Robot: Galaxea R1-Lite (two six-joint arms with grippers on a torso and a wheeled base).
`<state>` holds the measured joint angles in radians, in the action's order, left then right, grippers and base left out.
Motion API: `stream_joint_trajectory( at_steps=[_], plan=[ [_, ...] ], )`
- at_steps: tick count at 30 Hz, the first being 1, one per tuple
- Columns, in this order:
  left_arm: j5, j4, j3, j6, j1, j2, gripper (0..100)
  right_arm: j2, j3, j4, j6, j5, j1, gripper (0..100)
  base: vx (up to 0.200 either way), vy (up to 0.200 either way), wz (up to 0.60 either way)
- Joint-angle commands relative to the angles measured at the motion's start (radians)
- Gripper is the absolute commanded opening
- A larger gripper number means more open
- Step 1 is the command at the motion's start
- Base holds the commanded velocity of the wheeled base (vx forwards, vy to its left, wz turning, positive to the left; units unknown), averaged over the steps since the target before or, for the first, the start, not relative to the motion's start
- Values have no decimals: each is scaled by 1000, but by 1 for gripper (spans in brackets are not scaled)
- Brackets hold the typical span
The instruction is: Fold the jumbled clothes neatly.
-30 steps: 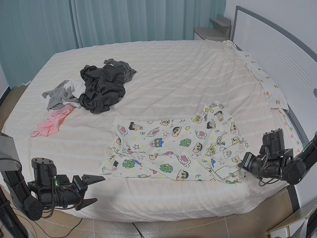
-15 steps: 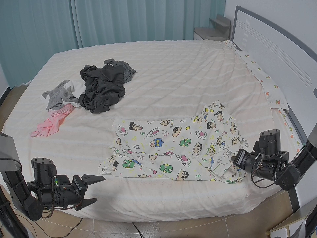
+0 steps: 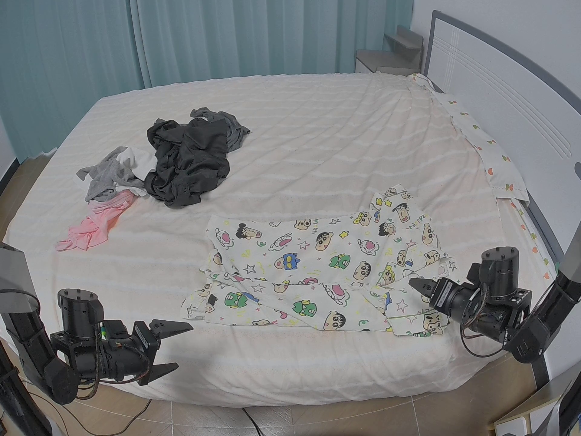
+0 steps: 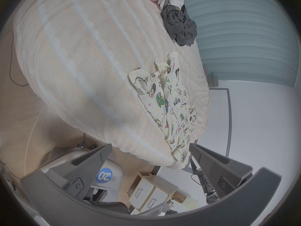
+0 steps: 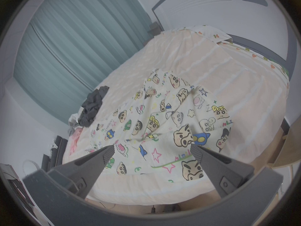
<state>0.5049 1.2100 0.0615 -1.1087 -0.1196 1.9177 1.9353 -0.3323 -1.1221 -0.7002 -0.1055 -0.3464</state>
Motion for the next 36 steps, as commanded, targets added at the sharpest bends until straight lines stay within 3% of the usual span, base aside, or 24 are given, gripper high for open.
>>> stream_joint_trajectory(
  at_steps=[1, 3, 4, 7, 13, 20, 29, 32, 36],
  plan=[
    [0, 0, 0, 0, 0, 1, 100, 31, 150, -133, -65, 4, 12, 100, 0, 0, 0],
    [0, 0, 0, 0, 0, 1, 100, 31, 150, -133, -65, 4, 12, 100, 0, 0, 0],
    [0, 0, 0, 0, 0, 1, 100, 103, 262, -257, -56, 18, 23, 100, 0, 0, 0],
    [0, 0, -2, 0, -2, 1, 100, 214, 328, -449, -41, 35, 35, 100, 0, 0, 0],
    [0, 2, -2, 0, -2, 1, 100, 228, 250, -444, -50, 52, 29, 100, 0, 0, 0],
    [0, 0, -2, 0, -2, 1, 100, 151, 153, -443, -145, 214, -3, 100, 0, 0, 0],
    [0, 0, 0, 0, -2, 1, 100, 185, 84, -441, -147, 245, 12, 100, 0, 0, 0],
    [0, 0, 0, 0, 0, 1, 100, 281, 33, -441, -148, 262, 17, 100, 0, 0, 0],
    [0, 0, 0, 0, -2, 0, 100, 327, -24, -421, -151, 270, 72, 100, 0, 0, 0]
  ],
)
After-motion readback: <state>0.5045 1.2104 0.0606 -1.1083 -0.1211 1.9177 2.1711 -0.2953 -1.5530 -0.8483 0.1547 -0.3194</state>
